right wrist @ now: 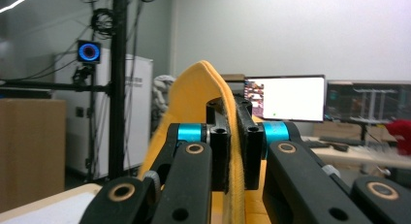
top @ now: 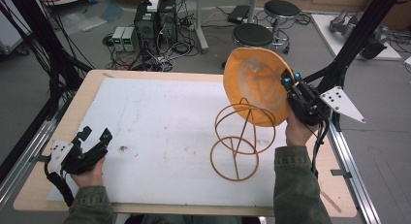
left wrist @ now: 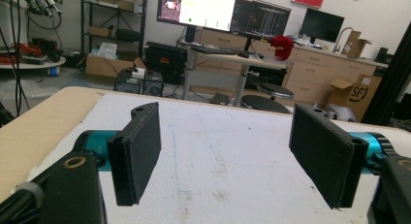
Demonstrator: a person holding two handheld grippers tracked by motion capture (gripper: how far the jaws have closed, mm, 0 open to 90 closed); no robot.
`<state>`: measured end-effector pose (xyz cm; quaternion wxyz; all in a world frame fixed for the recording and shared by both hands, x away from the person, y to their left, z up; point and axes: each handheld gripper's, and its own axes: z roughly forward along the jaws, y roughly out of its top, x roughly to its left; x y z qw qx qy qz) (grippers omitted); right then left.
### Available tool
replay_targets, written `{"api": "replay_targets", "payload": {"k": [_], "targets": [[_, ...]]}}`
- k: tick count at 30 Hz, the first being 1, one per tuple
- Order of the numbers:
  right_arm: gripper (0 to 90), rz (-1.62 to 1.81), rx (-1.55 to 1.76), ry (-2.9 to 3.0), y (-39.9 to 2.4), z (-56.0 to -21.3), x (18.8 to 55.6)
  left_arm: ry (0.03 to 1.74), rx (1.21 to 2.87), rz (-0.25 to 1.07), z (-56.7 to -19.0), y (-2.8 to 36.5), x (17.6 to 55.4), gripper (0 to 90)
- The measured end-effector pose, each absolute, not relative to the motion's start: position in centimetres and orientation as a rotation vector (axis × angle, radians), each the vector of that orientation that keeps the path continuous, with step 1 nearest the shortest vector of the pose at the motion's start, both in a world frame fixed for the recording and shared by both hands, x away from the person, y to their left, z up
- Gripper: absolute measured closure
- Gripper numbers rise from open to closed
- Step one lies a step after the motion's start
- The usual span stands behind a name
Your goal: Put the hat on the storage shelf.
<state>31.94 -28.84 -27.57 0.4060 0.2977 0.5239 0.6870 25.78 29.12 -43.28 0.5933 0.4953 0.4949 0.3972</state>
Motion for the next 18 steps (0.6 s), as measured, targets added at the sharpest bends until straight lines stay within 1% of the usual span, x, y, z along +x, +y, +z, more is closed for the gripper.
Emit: {"api": "replay_targets", "payload": {"k": [11, 18], "targets": [[85.9, 1.753, 0.618, 1.37, -28.1, -26.6, 29.2, 1.163, 1.137, 0.923, -43.3, 29.4, 25.6, 27.4], [85.9, 1.755, 0.56, 1.387, -27.8, -26.4, 28.3, 1.166, 1.134, 0.919, -43.3, 29.5, 25.5, 27.4]]}}
